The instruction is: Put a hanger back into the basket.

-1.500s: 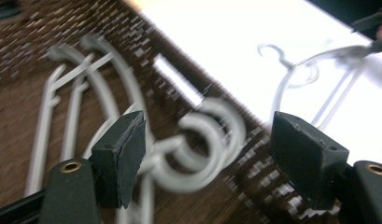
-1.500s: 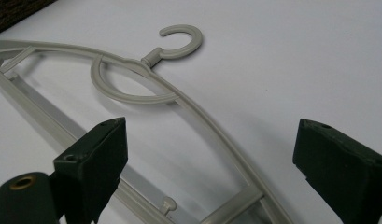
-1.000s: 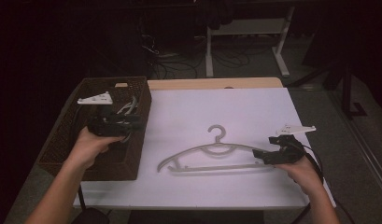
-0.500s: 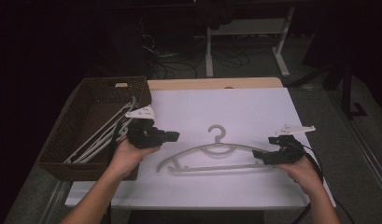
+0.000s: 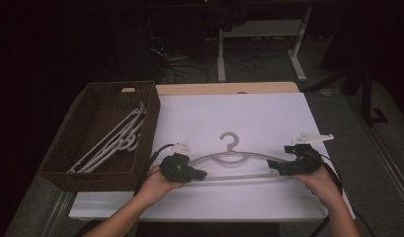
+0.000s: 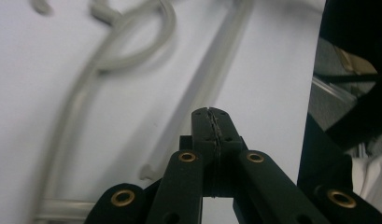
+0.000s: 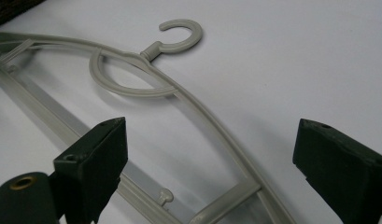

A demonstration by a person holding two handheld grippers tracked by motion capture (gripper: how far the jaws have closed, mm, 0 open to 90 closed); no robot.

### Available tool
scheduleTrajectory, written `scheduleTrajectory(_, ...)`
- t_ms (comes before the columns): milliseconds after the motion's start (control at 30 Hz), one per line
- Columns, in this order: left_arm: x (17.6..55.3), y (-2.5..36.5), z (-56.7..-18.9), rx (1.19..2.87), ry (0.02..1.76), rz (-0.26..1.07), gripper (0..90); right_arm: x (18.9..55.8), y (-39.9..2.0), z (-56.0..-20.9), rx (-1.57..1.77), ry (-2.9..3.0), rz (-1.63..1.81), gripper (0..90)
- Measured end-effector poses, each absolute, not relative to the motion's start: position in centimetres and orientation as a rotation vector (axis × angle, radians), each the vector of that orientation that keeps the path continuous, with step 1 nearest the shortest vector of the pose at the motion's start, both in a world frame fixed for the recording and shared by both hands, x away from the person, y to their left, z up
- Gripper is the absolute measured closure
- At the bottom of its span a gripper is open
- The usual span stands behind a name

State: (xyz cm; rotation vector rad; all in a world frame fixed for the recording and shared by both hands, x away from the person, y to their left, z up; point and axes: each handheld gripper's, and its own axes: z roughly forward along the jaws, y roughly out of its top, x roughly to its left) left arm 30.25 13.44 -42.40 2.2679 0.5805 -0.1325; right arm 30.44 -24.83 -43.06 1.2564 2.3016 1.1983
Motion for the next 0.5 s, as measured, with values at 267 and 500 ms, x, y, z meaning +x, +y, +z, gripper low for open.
scheduleTrajectory(267,29.9,12.0,-44.2,2.352,0.555,-0.132,90.0,30.5,-24.7,-43.3,1.25,2.313,1.187,9.8)
scheduleTrajectory(500,30.5,11.8,-44.9,2.383,0.576,-0.103,90.0,30.5,-24.7,-43.2,1.247,2.312,1.188,9.9)
